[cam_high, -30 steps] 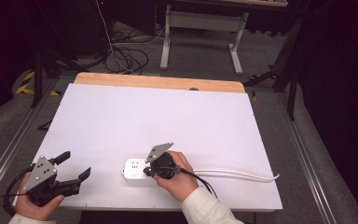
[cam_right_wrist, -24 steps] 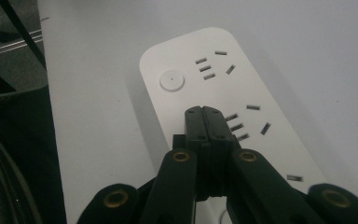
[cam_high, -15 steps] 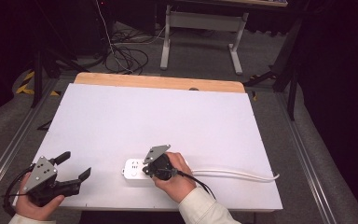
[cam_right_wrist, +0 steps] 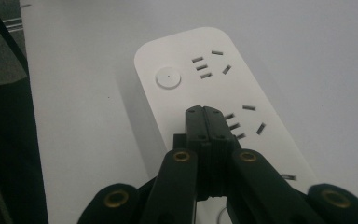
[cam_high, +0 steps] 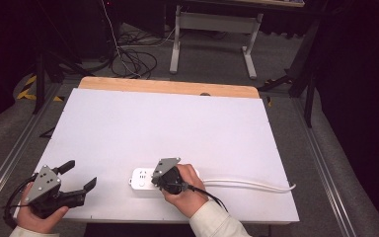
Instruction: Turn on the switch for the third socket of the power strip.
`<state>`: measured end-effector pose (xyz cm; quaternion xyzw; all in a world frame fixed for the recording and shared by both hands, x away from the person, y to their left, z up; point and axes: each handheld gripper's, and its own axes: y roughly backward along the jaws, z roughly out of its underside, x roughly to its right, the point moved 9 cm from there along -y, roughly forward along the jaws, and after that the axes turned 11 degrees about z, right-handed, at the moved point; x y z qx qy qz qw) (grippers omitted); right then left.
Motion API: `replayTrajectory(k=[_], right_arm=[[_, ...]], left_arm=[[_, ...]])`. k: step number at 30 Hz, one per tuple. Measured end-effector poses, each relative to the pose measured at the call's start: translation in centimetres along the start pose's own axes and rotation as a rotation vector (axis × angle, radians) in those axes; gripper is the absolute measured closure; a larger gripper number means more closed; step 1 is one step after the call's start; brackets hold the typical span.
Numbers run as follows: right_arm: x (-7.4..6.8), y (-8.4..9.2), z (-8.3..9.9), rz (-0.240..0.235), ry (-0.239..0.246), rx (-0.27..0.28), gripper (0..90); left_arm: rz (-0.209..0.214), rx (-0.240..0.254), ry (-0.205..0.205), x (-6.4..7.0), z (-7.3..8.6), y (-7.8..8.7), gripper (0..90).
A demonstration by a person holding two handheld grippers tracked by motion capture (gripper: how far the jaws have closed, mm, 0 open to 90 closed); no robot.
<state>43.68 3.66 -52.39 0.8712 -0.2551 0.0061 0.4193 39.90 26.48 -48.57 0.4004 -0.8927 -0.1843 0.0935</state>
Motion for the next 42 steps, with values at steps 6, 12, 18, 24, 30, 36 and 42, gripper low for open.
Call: replayTrajectory(k=[6,12,18,24,30,36,42], right_arm=[[0.1,0.6,-0.7,-0.007,0.010,0.057,90.0],[1.0,2.3,-2.1,-0.003,-0.014,0.128,90.0],[0.8,2.8,-2.5,-0.007,-0.018,0.145,90.0],[0.6,3.8,-3.4,-0.006,-0.006,0.174,90.0],[0.8,3.9,-3.6,-0.006,-0.016,0.181,90.0],[1.2,4.3,-3.9,0.000,-0.038,0.207,68.0],[2.3,5.6,-4.6,0.032,-0.078,0.251,37.4]], left_arm=[[0.002,0.001,0.009,-0.1,0.0,-0.1,14.3],[0.003,0.003,0.011,0.0,0.0,-0.1,14.2],[0.003,0.001,0.009,-0.1,0.0,-0.1,14.2],[0.004,0.001,0.010,-0.1,0.0,-0.1,14.2],[0.005,0.000,0.007,-0.1,0.0,-0.1,14.3],[0.011,0.001,0.009,0.0,0.0,-0.1,14.2],[0.013,-0.006,-0.001,0.1,-0.1,-0.1,14.2]])
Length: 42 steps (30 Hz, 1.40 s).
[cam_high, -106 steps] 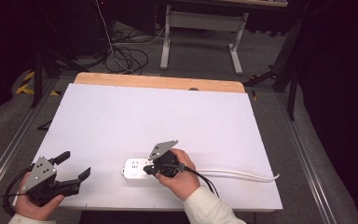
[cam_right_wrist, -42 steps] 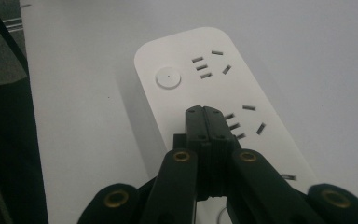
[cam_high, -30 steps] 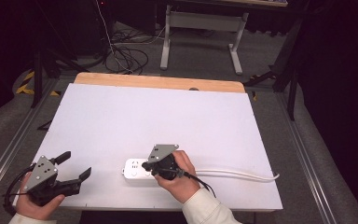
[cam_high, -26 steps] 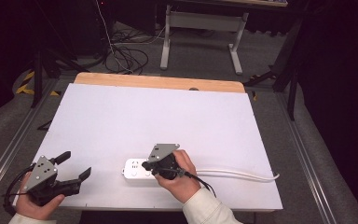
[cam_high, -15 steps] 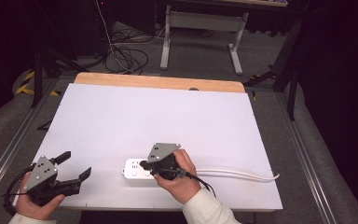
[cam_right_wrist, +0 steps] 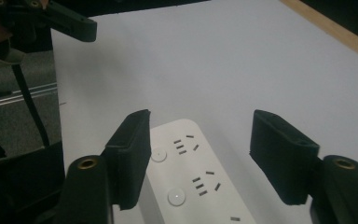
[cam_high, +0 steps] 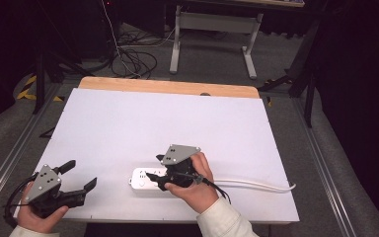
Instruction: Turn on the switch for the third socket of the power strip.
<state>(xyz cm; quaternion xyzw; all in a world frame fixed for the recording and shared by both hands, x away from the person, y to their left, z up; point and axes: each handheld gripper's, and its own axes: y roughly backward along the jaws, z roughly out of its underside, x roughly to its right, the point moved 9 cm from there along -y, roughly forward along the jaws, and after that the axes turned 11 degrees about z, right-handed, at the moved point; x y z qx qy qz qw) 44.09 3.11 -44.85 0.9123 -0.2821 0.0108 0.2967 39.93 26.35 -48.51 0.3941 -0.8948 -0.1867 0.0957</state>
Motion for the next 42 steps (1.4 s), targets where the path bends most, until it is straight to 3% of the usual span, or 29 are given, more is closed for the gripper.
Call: replayTrajectory(k=[9,16,24,30,35,42], right_arm=[[1.8,1.6,-0.3,0.042,-0.028,0.016,24.6],[4.3,3.5,0.4,0.090,-0.075,0.026,19.7],[7.6,5.9,2.0,0.152,-0.132,0.036,17.1],[9.6,7.6,3.8,0.189,-0.159,0.030,15.1],[10.9,9.0,5.1,0.188,-0.194,0.045,14.3],[12.4,10.4,7.4,0.227,-0.239,0.040,14.2]], left_arm=[[0.009,-0.007,0.010,0.0,0.0,0.1,14.2],[0.019,-0.010,0.019,0.1,-0.1,0.1,14.2],[0.024,-0.024,-0.003,0.2,0.0,0.1,14.2],[0.034,-0.011,0.010,0.4,-0.1,0.1,14.1],[0.035,-0.009,0.010,0.4,-0.1,0.2,14.0],[0.034,-0.009,0.011,0.4,-0.1,0.2,14.0]])
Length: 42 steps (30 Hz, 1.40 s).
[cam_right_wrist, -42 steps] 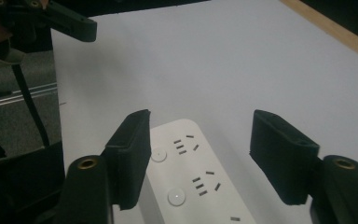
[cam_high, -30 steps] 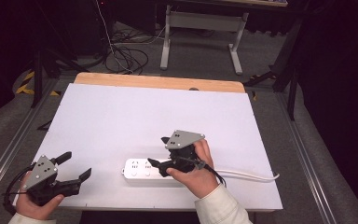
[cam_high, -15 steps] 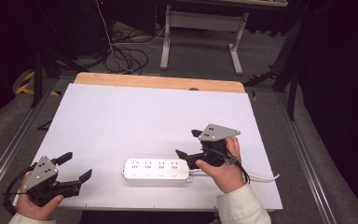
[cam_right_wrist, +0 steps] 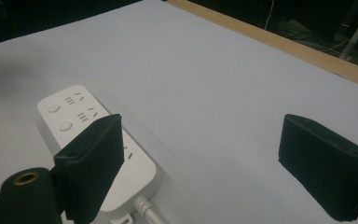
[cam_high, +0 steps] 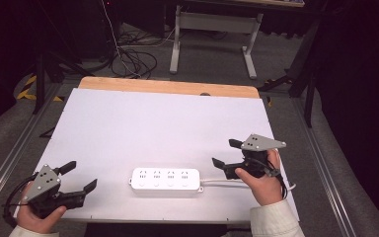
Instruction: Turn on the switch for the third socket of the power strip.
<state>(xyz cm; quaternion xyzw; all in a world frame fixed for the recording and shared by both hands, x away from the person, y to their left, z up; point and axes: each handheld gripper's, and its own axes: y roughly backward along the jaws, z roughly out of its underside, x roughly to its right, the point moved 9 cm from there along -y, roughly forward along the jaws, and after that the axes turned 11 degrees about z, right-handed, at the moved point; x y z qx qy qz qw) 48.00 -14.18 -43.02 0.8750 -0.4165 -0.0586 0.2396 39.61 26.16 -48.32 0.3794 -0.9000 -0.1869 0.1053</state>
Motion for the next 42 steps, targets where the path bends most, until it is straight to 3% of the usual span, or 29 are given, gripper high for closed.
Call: replayTrajectory(k=[7,9,16,19,31,36,42], right_arm=[[1.6,0.4,2.7,0.026,-0.025,-0.051,14.2],[2.2,0.4,3.7,0.040,-0.049,-0.059,14.3],[3.1,0.3,5.9,0.065,-0.068,-0.083,14.8],[3.5,0.3,7.1,0.087,-0.063,-0.108,14.8],[3.7,0.3,10.4,0.086,-0.105,-0.085,14.8],[3.4,0.2,11.9,0.086,-0.086,-0.104,15.4],[3.4,0.1,12.1,0.097,-0.081,-0.112,16.1]], left_arm=[[-0.010,-0.010,-0.021,0.0,0.0,0.1,14.0],[-0.008,-0.010,-0.016,0.0,0.0,0.0,14.0],[-0.012,-0.007,-0.009,-0.2,0.0,0.1,14.0],[-0.036,-0.030,-0.008,-0.4,0.2,0.0,14.0],[-0.026,-0.021,0.007,-0.6,0.3,-0.1,14.0],[-0.027,-0.006,0.015,-0.8,0.4,-0.2,14.0],[-0.032,-0.001,-0.004,-0.8,0.4,-0.1,14.0]])
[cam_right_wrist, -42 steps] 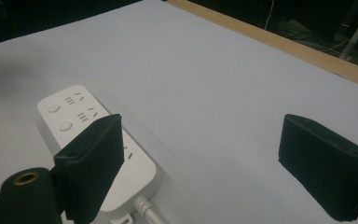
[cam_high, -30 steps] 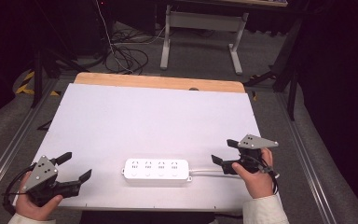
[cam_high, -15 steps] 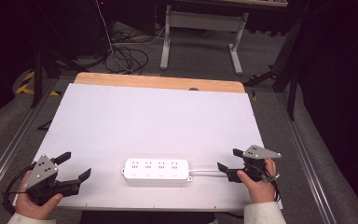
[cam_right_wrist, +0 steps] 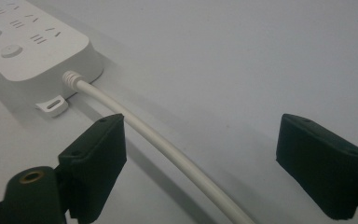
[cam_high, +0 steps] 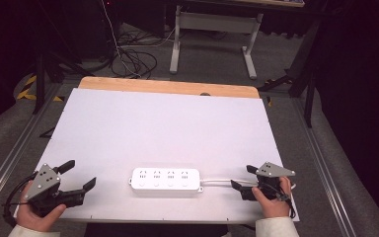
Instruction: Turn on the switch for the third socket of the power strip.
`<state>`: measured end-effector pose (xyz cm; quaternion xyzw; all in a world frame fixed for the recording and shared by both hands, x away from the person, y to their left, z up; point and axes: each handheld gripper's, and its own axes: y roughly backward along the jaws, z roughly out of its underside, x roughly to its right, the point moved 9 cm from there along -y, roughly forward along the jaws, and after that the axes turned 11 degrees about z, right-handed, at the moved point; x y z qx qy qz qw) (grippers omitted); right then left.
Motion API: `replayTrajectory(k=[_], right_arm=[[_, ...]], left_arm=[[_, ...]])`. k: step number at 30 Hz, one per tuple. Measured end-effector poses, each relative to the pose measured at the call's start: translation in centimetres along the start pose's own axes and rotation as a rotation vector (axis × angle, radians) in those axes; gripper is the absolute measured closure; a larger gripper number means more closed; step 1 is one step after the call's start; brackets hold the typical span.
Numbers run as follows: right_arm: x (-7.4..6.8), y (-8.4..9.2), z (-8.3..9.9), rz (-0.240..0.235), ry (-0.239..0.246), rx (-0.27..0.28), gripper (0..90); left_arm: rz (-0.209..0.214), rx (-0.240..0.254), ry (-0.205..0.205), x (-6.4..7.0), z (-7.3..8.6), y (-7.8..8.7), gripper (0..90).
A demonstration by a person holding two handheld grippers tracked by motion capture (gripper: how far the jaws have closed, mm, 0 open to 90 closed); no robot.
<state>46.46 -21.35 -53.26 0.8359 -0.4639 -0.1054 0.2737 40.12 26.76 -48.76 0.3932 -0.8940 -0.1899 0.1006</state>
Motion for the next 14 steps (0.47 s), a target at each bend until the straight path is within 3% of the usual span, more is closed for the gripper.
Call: replayTrajectory(k=[4,7,14], right_arm=[[0.09,-0.13,0.06,0.014,0.006,-0.006,17.8],[0.44,-0.16,0.08,0.053,-0.012,-0.015,19.6],[0.43,-0.05,0.13,0.054,-0.009,-0.017,20.3]], left_arm=[[-0.012,-0.004,0.001,-0.13,0.11,-0.08,13.8],[-0.053,-0.019,0.016,-0.66,0.40,-0.17,13.8],[-0.020,0.000,0.016,-0.66,0.32,-0.08,13.8]])
